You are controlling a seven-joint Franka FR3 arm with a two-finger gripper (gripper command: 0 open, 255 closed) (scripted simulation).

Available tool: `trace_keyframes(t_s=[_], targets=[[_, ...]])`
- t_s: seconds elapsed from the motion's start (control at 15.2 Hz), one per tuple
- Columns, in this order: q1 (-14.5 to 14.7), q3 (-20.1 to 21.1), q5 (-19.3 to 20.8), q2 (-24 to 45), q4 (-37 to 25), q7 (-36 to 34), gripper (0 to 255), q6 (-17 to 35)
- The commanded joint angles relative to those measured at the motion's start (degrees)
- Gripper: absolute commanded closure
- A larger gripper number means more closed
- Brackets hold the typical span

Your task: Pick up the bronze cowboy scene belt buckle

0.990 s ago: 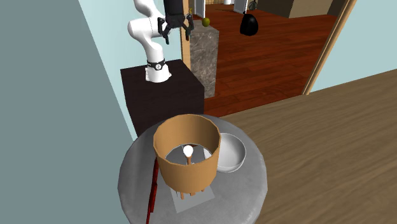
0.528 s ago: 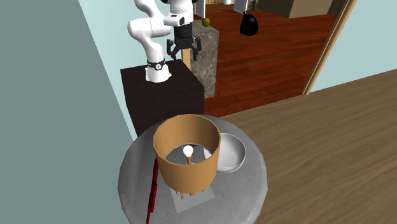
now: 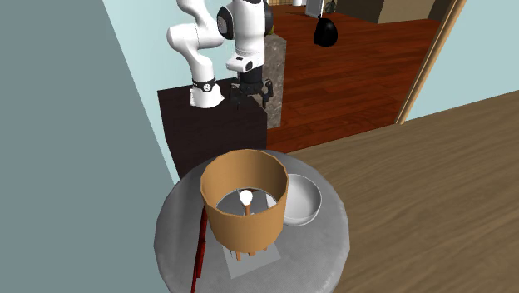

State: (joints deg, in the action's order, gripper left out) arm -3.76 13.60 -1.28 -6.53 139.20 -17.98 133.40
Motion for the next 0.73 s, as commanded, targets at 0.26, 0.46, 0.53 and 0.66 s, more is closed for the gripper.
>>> trace_keyframes(t_s=[0.26,0.46,0.53,0.66], targets=[[-0.24,-0.05,5.99,14.63,-6.02,-8.29,0,7.43],[0.60,-1.23,8.93,21.71,-9.92,-12.18,0,9.97],[0.98,-1.74,9.77,24.05,-11.36,-13.36,0,10.67],[1.82,-2.85,11.18,28.67,-14.44,-15.48,0,11.85]])
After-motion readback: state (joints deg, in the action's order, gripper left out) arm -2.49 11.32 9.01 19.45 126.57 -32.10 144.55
